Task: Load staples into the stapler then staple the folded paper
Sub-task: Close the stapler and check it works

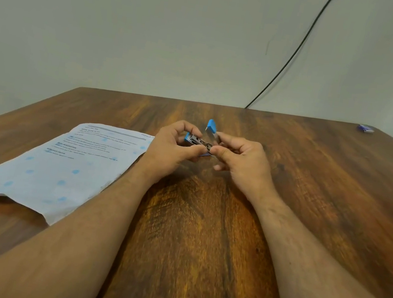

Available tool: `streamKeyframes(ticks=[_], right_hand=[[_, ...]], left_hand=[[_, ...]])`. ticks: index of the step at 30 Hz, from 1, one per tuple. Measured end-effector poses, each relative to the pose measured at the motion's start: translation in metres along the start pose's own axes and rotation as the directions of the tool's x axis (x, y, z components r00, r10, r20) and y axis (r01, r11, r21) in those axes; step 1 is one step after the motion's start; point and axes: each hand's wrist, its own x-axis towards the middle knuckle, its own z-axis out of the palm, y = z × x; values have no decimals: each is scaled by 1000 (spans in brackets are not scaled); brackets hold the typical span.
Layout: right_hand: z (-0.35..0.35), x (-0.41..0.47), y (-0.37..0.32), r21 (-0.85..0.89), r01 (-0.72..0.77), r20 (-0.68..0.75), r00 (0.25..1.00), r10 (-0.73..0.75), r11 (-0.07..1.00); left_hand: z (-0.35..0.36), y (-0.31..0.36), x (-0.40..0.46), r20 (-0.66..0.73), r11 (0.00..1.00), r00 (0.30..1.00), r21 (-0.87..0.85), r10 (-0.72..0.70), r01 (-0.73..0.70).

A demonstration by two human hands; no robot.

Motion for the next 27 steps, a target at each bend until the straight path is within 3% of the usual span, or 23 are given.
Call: streamKeyframes(ticks=[8,11,15,21,27], right_hand=[[-3,-5,-7,-143,-26,-4,1000,26,989],[-3,-6,-11,-75,-84,44,995,88,994],[-2,-6,-13,168,-197,175,970,167,966],[-3,-6,-10,6,-182,223,959,176,983],[-3,-7,-15,42,-203,258,948,186,978]], left_hand=[[0,1,0,52,999,998,-15,-29,30],[0,2,-1,53,1000,999,15,-9,8],[0,2,-1,44,998,999,62,23,-25],[5,6,-4,47,990,997,125,58,-63],[4,0,-2,28,981,997,175,75,-79]])
